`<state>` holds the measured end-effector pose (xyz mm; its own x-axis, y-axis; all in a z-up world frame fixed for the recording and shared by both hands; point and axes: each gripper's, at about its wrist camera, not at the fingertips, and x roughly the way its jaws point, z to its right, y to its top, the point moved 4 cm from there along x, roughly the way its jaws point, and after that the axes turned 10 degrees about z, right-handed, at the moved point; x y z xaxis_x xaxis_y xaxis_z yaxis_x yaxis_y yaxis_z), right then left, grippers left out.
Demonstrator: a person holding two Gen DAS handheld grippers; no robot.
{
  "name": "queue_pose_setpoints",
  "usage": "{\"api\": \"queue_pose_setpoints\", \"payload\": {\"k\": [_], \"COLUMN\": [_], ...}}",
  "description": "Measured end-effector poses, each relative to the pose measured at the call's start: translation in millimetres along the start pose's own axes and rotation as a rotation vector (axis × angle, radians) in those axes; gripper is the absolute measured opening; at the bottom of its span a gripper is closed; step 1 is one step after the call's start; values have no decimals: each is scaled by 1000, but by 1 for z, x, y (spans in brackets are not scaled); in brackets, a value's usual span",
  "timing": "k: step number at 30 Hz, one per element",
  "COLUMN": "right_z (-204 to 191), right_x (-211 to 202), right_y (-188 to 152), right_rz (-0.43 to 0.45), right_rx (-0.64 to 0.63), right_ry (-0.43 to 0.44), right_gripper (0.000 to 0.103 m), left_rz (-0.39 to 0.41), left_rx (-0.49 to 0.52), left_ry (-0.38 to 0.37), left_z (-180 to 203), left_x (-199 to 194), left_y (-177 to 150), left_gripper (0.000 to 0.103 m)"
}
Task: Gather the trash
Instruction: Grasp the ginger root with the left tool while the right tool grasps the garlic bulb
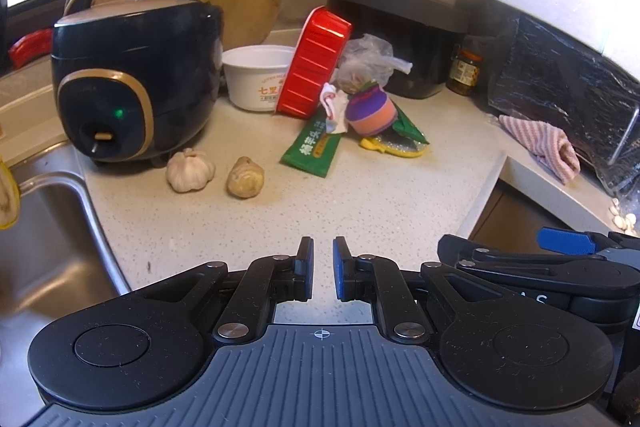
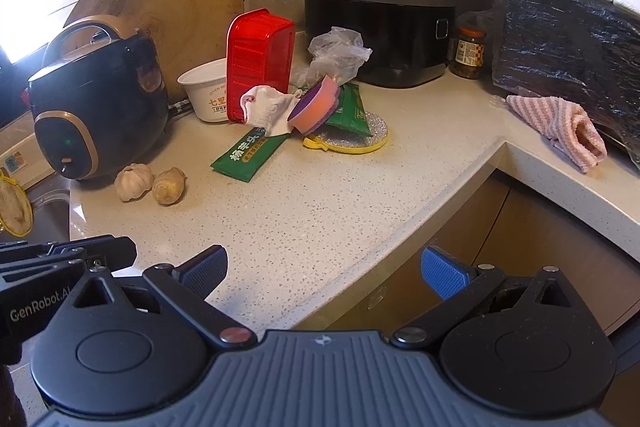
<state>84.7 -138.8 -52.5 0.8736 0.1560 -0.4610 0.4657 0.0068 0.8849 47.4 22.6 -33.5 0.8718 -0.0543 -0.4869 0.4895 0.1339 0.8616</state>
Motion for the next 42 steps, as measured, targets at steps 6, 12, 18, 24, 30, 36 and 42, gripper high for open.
{"api": "queue_pose_setpoints", "payload": {"k": [6,12,18,24,30,36,42], "right_z": [-10,-21,-20,-8,6,7,11], "right_x": [6,12,22,43,73,92,100], "right_y": [6,13,4,-4,-5,4,0], "right_rz": [-1,57,3,-59,-81,-93,-90], "right_rx": [-21,28,128,56,-6,-88,-79], "right_ry": [-37,-4,87,101,137,104,181], "right_gripper": [103,103,103,103,103,103,103], "left_rz": [6,28,96,113,138,-26,-44], "left_rx": [-37,-172,-182,-165,-79,-42,68], "left_ry": [-20,-182,-93,-161,-66,51,158], "left_z": [-21,-57,-70,-76,-64,-59,-49], "left_x": [6,19,40,68,92,135,147], "left_y": [3,10,21,30,48,47,43], "left_gripper": [12,12,13,13,13,13,14]}}
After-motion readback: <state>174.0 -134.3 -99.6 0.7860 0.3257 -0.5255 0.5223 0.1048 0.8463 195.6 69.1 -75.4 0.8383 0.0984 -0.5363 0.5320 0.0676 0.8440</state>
